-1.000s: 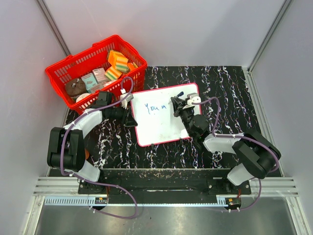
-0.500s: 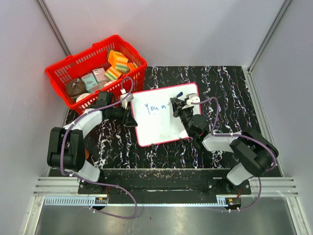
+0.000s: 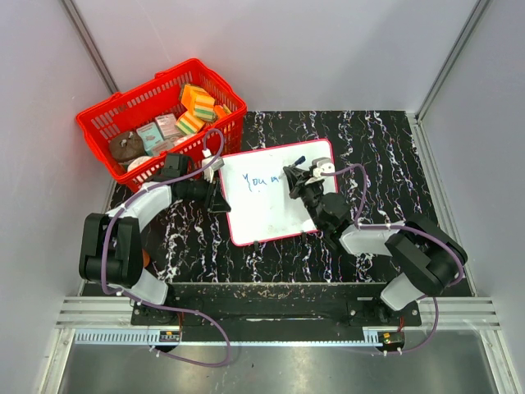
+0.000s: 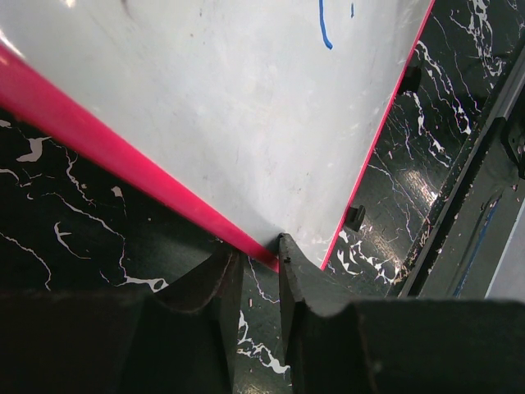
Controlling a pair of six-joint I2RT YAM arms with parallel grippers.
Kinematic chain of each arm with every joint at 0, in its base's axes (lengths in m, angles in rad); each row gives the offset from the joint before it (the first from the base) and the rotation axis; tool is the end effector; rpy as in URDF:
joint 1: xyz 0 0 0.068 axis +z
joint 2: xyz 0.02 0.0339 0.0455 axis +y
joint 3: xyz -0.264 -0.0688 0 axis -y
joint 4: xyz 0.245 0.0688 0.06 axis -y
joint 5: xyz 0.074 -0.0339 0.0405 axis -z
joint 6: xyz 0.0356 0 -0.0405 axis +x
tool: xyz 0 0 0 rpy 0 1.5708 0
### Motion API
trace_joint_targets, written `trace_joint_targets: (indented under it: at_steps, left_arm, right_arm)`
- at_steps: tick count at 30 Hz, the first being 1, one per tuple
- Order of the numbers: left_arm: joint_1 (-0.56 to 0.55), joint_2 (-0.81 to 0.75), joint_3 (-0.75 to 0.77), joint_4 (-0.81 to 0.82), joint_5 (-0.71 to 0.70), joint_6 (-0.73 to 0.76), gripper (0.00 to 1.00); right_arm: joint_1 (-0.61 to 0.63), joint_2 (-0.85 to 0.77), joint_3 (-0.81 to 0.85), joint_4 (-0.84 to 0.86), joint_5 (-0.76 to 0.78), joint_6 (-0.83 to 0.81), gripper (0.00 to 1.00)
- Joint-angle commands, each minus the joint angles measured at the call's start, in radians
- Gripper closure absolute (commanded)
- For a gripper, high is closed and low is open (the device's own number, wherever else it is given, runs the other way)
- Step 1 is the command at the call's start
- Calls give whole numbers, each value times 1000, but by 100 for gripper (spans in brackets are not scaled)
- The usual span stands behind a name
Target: Write a sentence on the whiteboard
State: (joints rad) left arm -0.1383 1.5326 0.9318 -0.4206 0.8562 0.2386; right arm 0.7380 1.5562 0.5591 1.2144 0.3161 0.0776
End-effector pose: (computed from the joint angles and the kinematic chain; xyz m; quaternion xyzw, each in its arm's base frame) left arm 0.2902 -0.0675 0.2053 0.2747 0.8390 -0.3867 0.2665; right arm 0.2330 0.1969 0.2275 -0.0844 0.6248 0.2148 0.7459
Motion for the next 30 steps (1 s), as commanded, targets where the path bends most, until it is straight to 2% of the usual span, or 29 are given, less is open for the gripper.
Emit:
trace_joint_targets:
  at_steps: [1, 16, 30]
  left_arm:
    - [-17, -37, 10, 54, -5, 45, 100]
    - [-18, -38, 12, 52, -6, 45, 100]
    - [-18, -38, 9, 52, -5, 45, 100]
  right_arm:
    - [-9, -19, -18, -15, -20, 17, 100]
    - [-9, -39, -16, -9, 75, -16, 100]
    - [-9, -27, 28, -1, 83, -30, 100]
